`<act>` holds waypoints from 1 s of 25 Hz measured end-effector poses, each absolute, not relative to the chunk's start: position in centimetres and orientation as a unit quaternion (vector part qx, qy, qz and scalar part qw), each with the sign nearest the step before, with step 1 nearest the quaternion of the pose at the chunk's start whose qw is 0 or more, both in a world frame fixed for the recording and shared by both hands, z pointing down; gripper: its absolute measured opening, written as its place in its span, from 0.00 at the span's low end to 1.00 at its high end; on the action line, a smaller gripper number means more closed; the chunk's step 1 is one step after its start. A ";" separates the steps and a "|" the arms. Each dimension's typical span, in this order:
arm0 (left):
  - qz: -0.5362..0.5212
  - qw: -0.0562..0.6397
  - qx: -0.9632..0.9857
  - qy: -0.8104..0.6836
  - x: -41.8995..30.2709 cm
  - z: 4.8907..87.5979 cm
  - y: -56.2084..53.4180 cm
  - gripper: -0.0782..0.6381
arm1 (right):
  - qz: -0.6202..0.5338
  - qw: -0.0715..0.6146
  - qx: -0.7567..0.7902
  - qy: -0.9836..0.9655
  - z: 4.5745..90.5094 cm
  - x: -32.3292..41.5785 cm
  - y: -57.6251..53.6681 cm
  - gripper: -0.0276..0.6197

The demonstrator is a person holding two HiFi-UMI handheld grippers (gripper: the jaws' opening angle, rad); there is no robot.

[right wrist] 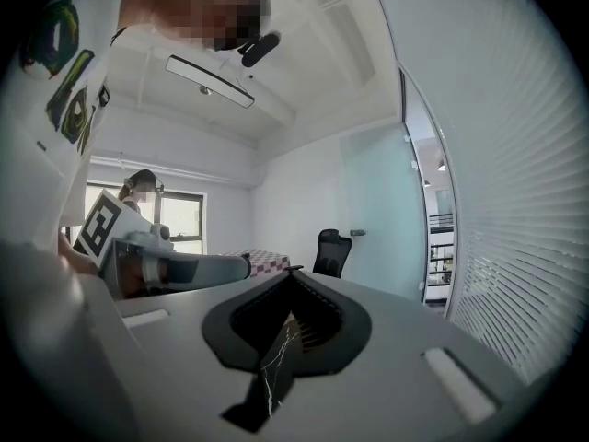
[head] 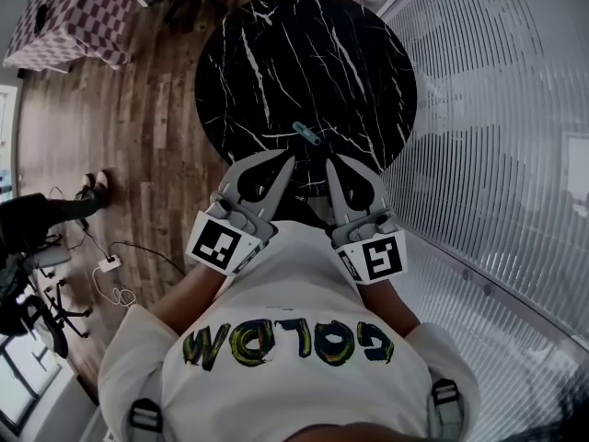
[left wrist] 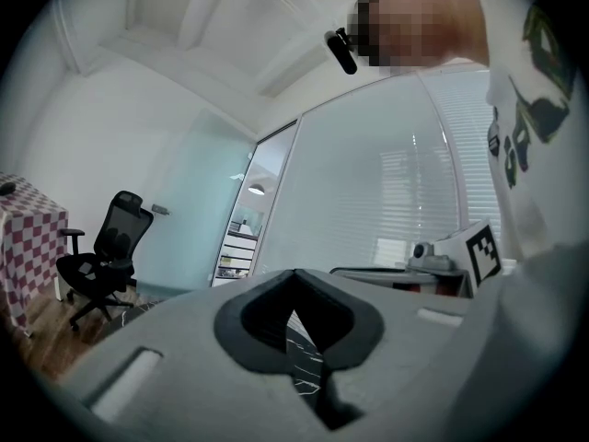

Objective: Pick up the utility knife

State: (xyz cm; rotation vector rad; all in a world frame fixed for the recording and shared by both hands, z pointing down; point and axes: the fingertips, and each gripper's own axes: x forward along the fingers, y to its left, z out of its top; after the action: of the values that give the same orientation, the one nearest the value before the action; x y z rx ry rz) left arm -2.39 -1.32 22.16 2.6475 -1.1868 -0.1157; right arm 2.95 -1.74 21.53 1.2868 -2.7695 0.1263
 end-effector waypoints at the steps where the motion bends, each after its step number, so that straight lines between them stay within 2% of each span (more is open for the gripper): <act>1: -0.038 0.119 0.905 -0.407 -2.3 22.3 -1.5 0.11 | 0.041 0.045 0.419 -0.906 21.7 3.2 -1.9 0.05; 8: -0.022 0.128 0.902 -0.412 -2.2 24.3 -3.2 0.11 | 0.057 0.059 0.375 -0.924 23.0 2.5 -3.1 0.05; 12: -0.004 0.147 0.900 -0.410 -2.0 26.2 -3.6 0.11 | 0.083 0.093 0.365 -0.923 25.0 2.3 -3.2 0.05; 15: -0.006 0.147 0.902 -0.407 -2.0 27.4 -5.0 0.11 | 0.077 0.116 0.355 -0.924 26.9 2.0 -4.7 0.10; 25: 0.028 0.158 0.902 -0.401 -1.4 33.6 -6.4 0.11 | 0.102 0.169 0.344 -0.918 34.1 2.7 -6.8 0.14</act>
State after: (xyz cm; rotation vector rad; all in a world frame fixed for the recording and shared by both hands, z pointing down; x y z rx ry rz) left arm -1.44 -6.38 33.64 2.5801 -1.1456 0.0793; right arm 2.66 -6.82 34.09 0.9781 -2.6100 0.2899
